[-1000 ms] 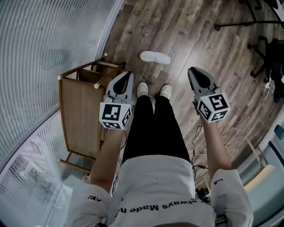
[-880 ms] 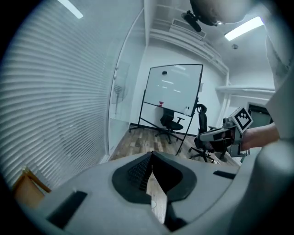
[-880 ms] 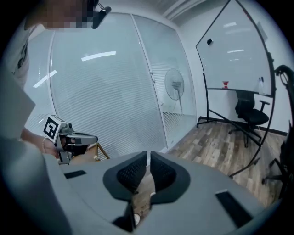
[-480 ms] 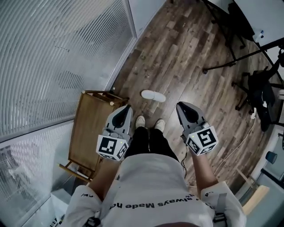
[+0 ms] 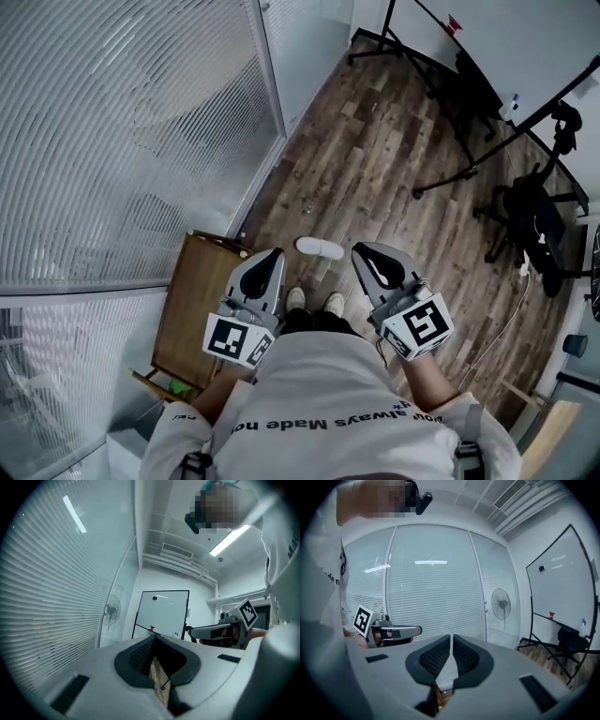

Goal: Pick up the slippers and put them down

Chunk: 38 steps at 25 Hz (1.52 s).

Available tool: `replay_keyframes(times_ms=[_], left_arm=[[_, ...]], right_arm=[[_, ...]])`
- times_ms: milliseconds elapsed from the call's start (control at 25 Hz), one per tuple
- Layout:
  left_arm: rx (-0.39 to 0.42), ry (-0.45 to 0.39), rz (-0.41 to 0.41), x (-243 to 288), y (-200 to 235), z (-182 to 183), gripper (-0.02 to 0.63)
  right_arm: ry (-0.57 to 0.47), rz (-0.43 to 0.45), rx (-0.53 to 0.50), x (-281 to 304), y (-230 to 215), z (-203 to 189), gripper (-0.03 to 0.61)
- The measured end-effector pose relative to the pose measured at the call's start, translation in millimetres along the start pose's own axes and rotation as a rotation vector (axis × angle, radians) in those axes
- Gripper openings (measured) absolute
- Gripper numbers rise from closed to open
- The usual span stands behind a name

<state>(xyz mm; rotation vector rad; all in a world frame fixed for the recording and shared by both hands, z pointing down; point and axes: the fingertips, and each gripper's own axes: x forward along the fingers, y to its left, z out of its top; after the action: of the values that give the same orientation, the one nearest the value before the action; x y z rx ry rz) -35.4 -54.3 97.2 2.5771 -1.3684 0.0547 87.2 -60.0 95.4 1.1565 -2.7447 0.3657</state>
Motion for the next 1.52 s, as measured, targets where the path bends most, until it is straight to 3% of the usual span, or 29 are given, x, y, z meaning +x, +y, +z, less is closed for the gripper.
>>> replay_keyframes(times_ms=[240, 480, 1520], left_arm=[[0.054, -0.045, -0.049, -7, -17, 39, 0.012], [0.078, -0.084, -0.084, -10, -29, 59, 0.012], [0.062, -0.119, -0.111, -14, -17, 82, 0.012]], right_arm=[[-0.062, -0.005, -0.069, -7, 19, 46, 0.025], [-0.106, -0.018, -0.095, -11, 27, 68, 0.025], [-0.118, -0.038, -0.121, 2, 26, 81, 0.018]])
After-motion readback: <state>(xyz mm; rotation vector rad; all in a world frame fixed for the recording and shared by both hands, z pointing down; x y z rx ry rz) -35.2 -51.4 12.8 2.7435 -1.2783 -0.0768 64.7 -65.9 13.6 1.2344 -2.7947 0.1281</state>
